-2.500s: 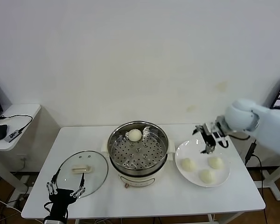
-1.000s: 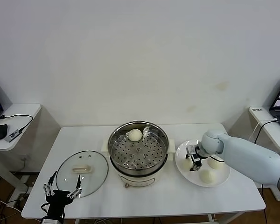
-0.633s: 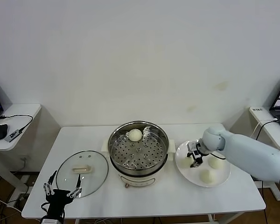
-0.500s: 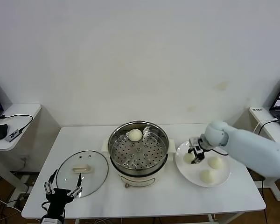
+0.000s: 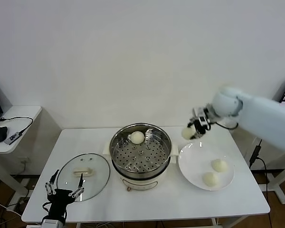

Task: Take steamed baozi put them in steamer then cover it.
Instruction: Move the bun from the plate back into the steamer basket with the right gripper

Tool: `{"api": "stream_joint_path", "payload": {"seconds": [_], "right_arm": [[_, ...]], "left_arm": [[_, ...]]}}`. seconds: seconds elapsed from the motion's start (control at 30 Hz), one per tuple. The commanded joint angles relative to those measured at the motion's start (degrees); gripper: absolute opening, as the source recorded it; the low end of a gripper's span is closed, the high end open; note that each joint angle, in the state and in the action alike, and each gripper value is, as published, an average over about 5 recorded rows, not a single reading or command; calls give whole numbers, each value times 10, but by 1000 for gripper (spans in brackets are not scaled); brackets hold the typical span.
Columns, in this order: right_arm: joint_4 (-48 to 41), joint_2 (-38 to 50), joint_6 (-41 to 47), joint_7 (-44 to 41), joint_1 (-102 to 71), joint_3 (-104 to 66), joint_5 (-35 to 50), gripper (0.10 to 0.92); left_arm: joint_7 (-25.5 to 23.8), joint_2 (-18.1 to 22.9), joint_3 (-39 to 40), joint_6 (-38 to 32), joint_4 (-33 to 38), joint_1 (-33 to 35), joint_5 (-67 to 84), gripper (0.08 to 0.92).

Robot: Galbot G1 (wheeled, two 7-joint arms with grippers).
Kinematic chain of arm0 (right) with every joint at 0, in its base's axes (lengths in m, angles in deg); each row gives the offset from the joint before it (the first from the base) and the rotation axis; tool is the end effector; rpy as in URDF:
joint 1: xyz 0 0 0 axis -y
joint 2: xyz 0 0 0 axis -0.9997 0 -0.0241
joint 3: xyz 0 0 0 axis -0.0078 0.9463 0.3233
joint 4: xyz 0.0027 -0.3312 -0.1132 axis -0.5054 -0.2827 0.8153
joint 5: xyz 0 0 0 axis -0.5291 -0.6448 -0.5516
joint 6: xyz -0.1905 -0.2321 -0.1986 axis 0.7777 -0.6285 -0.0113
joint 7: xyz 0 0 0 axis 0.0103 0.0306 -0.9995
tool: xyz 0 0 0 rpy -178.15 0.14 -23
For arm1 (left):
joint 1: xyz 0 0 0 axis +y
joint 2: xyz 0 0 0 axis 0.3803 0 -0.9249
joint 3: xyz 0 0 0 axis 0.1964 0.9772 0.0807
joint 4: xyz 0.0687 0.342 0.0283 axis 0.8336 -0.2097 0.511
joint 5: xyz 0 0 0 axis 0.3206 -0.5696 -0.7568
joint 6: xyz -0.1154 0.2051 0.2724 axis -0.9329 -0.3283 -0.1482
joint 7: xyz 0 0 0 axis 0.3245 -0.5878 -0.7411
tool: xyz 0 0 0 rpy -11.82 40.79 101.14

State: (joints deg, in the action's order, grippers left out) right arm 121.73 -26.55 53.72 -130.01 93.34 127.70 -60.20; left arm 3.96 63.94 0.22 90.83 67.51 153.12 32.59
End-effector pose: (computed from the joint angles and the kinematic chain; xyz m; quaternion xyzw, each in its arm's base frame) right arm 0.5296 -0.0230 -0.0102 0.4948 -0.5848 0.5816 0.2737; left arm 0.1361 0.0798 -0.2950 0.0277 -0.9788 -0.1932 0.0616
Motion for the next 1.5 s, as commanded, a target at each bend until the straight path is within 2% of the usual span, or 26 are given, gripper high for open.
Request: {"api": "stream_joint_path", "payload": {"seconds": [0.03,0.23,0.57,1.1,1.37,1.5], "right_arm": [[17,-72,37,17,113,51,116,555],[3,-156,81,59,55,44,162,560],[-31,-261,138,116,-40,42,191,560],[-117,-329,166,134,-101,34,137,562],[-135,-334,163,132,-117,27,126,614],[-128,-326,161,120,-109,24,125,693]], "left_arm": [[0,-1,-2,0,-2,0,2,823],[-1,0,-8,1,-1,0,1,823],[-3,6,-13,2,-3,1,-2,823],[-1,10,-18,-1,-7,4,-1,823],[-1,8,-17,-1,-8,2,-1,823],[-1,9,-15,-1,-7,1,-1,823]]}}
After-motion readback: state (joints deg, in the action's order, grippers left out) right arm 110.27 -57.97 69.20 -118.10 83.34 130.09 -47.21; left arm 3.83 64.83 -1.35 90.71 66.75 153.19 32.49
